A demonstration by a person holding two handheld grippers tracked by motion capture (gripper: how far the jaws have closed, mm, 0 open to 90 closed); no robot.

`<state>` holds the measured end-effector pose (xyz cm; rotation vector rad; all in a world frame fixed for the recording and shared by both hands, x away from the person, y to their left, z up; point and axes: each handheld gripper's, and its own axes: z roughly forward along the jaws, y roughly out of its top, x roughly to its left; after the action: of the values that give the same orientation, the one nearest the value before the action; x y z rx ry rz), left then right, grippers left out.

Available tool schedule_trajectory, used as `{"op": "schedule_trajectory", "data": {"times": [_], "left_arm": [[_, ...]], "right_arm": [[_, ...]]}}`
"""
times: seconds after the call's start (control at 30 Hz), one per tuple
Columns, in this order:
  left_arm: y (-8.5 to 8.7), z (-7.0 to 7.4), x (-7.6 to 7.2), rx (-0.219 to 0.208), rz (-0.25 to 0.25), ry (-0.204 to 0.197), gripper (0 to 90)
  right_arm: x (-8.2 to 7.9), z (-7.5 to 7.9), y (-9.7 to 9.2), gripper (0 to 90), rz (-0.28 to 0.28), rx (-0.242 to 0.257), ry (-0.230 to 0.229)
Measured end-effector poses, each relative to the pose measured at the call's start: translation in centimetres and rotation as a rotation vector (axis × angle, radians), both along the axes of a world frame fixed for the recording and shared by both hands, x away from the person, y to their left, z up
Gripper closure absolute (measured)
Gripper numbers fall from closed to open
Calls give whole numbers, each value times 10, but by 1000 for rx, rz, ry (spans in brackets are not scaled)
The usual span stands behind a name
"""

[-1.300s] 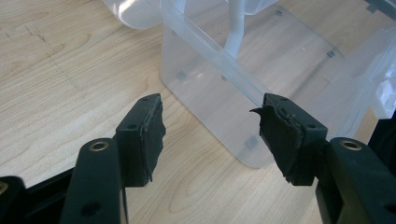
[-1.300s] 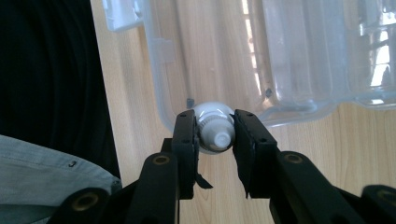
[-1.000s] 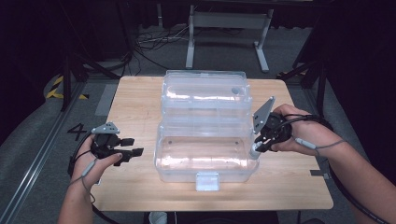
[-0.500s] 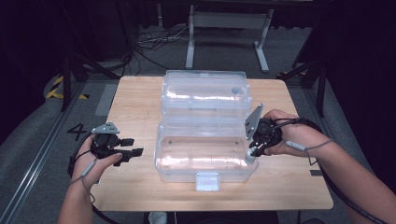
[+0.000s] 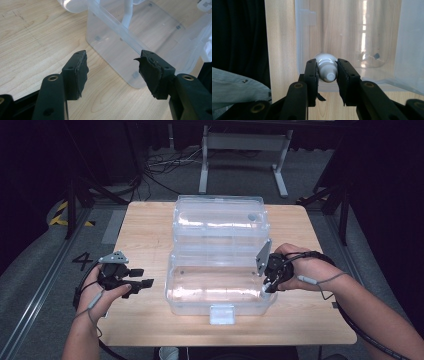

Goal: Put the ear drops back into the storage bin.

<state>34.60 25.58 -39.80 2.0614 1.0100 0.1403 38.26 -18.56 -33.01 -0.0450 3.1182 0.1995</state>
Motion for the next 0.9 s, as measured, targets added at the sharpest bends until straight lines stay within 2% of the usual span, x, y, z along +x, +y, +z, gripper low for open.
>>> {"op": "schedule_trajectory", "data": {"times": [0.33, 0.87, 0.9], "left_arm": [[-1, -1, 0, 4, -3, 3, 400], [-1, -3, 1, 4, -3, 9, 397], [0, -3, 1, 4, -3, 9, 397]], "right_arm": [[2, -17, 2, 711, -6, -34, 27], [9, -40, 7, 711, 2, -81, 41], [10, -40, 7, 711, 4, -96, 41]]}}
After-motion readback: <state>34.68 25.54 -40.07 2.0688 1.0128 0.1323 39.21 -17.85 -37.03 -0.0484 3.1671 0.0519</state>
